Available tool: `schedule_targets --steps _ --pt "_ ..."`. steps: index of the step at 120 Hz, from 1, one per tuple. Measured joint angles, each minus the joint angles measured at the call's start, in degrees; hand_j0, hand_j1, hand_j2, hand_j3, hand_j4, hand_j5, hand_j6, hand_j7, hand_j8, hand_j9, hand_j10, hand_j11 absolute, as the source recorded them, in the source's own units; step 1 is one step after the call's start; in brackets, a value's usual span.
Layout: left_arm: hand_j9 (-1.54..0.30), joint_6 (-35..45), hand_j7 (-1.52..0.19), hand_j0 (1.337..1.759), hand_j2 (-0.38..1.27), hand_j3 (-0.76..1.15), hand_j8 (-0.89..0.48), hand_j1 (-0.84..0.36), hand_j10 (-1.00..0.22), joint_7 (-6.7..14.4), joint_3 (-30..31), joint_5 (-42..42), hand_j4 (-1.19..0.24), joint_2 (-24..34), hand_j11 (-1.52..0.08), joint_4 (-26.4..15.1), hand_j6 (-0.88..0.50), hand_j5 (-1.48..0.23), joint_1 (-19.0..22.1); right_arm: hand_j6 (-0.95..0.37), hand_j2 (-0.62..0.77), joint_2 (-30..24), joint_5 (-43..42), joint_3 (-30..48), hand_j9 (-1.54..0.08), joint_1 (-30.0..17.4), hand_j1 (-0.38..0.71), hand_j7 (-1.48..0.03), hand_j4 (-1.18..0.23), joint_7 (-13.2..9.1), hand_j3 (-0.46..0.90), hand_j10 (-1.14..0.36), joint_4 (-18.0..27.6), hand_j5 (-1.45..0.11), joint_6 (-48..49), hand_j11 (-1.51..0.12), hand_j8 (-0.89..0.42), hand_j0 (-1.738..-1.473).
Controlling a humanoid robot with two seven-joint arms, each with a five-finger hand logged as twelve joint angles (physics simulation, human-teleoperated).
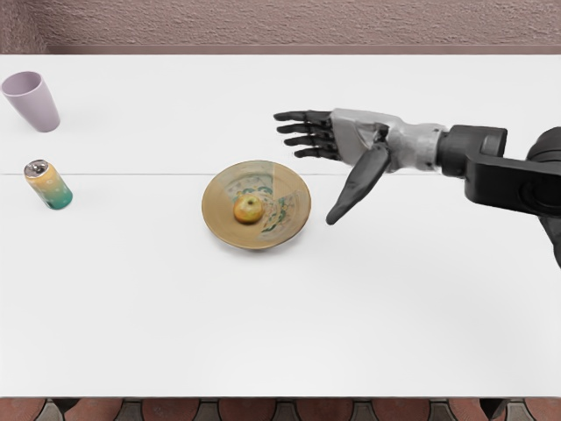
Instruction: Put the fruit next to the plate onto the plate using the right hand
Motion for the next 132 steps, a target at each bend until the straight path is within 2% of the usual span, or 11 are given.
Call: schedule_targets --steps 31,58,132 --pt "0.00 -0.1 0.00 1.658 0.00 0.00 0.00 0.35 0.00 0.0 -0.1 0.0 0.00 0.0 0.00 0.0 0.00 0.00 -0.3 -0.04 -0.01 -0.5 3.7 13.2 -0.05 -10.6 -0.30 -0.05 -0.04 0.0 0.00 -0.04 -0.1 -0.05 1.2 -0.05 -0.04 -1.658" --pt "0.00 0.0 0.00 1.658 0.00 0.00 0.00 0.35 0.00 0.0 -0.1 0.0 0.00 0.0 0.00 0.0 0.00 0.00 -0.1 -0.04 -0.01 -2.0 7.7 20.6 -0.05 -16.8 -0.30 -0.05 -0.04 0.0 0.00 -0.04 -0.4 -0.05 1.3 -0.05 -0.04 -1.658" --pt "0.00 0.0 0.00 1.658 0.00 0.00 0.00 0.35 0.00 0.0 -0.1 0.0 0.00 0.0 0.00 0.0 0.00 0.00 -0.1 -0.03 -0.01 -3.9 18.5 32.4 -0.04 -27.5 -0.31 -0.04 -0.03 0.0 0.00 -0.03 -3.9 -0.04 1.3 -0.04 -0.03 -1.658"
